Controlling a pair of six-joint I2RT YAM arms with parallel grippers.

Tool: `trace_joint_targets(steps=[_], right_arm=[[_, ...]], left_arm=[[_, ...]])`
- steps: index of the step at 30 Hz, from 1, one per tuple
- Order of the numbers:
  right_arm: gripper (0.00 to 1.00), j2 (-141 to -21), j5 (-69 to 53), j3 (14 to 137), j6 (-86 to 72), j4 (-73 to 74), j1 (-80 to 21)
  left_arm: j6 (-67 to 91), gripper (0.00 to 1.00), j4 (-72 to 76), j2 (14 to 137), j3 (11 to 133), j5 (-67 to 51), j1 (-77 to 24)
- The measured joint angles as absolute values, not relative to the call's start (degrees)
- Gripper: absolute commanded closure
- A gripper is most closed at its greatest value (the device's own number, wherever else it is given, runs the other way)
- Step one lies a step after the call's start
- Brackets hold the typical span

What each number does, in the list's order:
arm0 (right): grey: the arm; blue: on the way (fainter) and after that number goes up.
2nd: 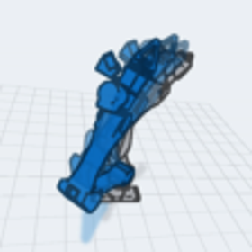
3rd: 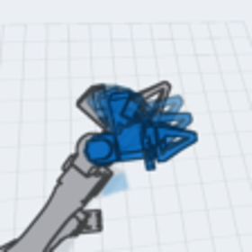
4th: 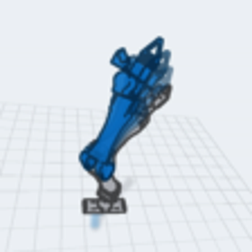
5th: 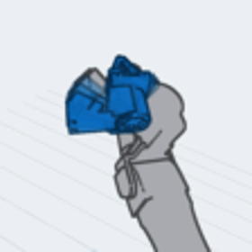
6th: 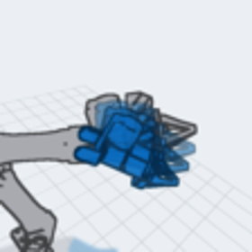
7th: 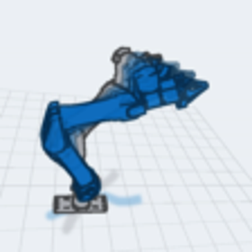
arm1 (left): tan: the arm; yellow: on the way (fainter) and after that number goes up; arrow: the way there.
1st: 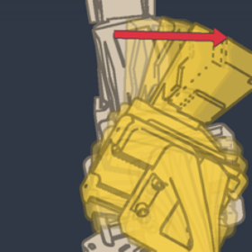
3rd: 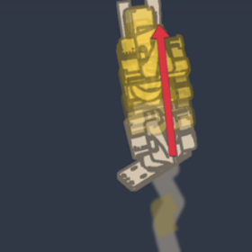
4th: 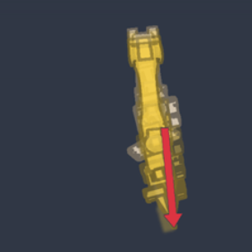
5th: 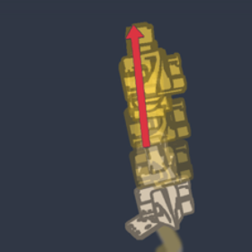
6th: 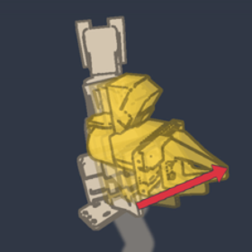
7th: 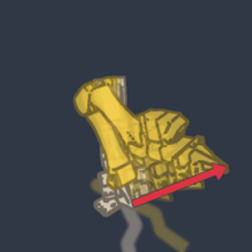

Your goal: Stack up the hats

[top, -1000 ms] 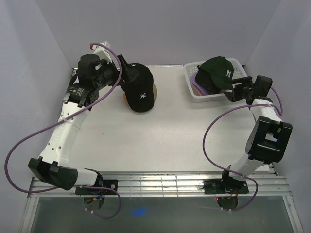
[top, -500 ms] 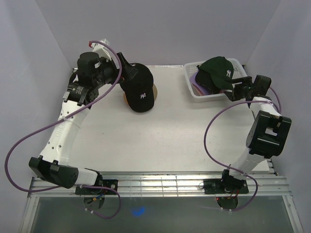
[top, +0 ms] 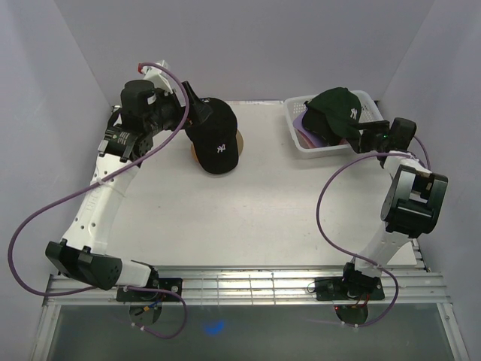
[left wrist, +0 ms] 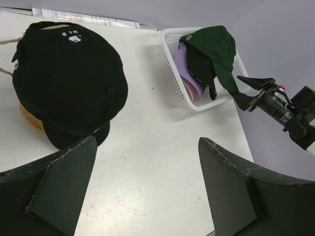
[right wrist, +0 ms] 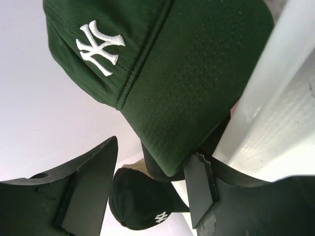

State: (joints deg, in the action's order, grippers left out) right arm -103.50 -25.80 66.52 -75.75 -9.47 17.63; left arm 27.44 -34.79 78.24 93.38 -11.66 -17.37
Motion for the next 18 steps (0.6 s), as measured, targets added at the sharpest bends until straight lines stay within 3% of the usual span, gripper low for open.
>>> trace_joint_targets(steps=[3,8,11,12,13,18], right_arm=[[0.4,-103.6,-25.6,66.0,-76.9,-12.1,17.6],[0.49,-105.7,-25.7,65.6,-79.3,-16.8,17.6],[0.66,-107.8,-25.7,65.0,-81.2,-20.3,17.6],[0.82,-108.3,-25.9,64.7,-82.0,-21.3,17.6],[0.9,-109.0,-26.1,64.6,-82.5,-22.3,17.6],[0.92,-110.5,-27.6,64.7,-86.5,-31.3,17.7]], left_arm=[[27.4,0.06,-35.2,78.5,93.4,-11.3,-17.4],[27.4,0.06,-36.1,78.6,93.6,-10.8,-17.4],[27.2,0.06,-36.5,78.7,94.2,-10.3,-17.4],[27.2,0.06,-36.6,78.8,94.4,-10.1,-17.4],[27.1,0.06,-36.8,78.9,94.7,-9.9,-17.4],[26.9,0.06,-37.2,79.1,95.1,-9.5,-17.4]])
